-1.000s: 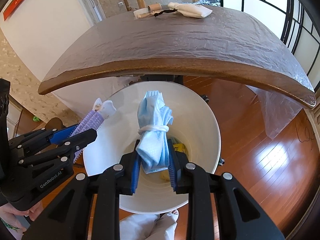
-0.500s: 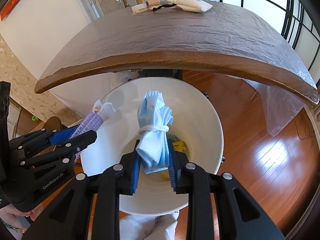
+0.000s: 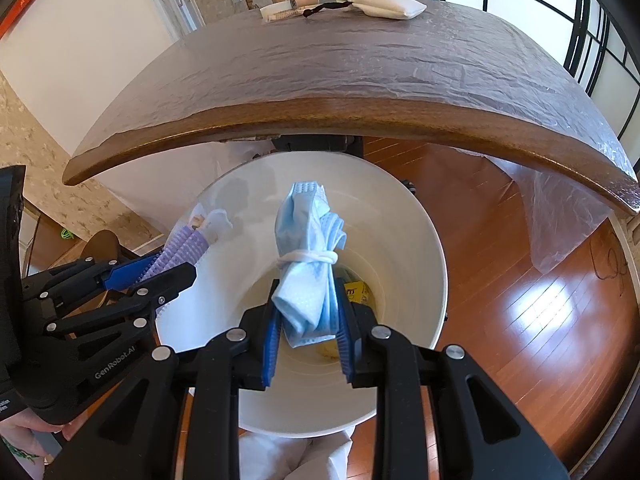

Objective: Collect trash
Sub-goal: 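Open both grippers to drop the mask and rollers into the bucket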

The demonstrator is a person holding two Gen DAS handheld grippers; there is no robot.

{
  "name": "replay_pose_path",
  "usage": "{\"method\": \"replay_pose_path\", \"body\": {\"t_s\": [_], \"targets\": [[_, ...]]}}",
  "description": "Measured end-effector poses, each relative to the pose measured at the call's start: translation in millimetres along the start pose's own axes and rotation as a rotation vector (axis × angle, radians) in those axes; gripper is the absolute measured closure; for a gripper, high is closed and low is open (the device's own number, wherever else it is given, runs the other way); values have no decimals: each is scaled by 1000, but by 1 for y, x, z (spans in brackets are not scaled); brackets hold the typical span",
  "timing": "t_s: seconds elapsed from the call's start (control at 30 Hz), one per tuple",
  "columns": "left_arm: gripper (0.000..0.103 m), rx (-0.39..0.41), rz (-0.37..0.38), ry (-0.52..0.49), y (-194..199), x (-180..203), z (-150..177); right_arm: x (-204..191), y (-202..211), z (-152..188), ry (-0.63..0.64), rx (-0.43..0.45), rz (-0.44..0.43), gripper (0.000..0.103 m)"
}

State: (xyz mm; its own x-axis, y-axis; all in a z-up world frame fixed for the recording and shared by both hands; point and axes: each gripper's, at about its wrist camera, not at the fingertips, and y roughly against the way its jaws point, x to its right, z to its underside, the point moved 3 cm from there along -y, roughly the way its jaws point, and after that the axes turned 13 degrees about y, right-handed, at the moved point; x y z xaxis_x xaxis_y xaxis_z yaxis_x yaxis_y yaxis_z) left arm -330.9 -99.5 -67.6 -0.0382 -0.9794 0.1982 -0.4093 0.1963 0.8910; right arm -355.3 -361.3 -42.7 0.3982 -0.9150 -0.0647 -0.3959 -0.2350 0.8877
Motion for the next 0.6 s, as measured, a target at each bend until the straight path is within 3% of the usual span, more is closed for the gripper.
{"method": "replay_pose_path", "body": {"t_s": [0.53,0.57,0.6], "targets": [[73,-14,-14,-17,-10,4,-1,2,-2,1,2,-17,28,77],[65,-13,-21,-20,-11,5,-1,2,-1,1,1,-16,38,68],[50,-4,-36,-22,-10,5,-1,2,0,1,1,-8,47,63]]}}
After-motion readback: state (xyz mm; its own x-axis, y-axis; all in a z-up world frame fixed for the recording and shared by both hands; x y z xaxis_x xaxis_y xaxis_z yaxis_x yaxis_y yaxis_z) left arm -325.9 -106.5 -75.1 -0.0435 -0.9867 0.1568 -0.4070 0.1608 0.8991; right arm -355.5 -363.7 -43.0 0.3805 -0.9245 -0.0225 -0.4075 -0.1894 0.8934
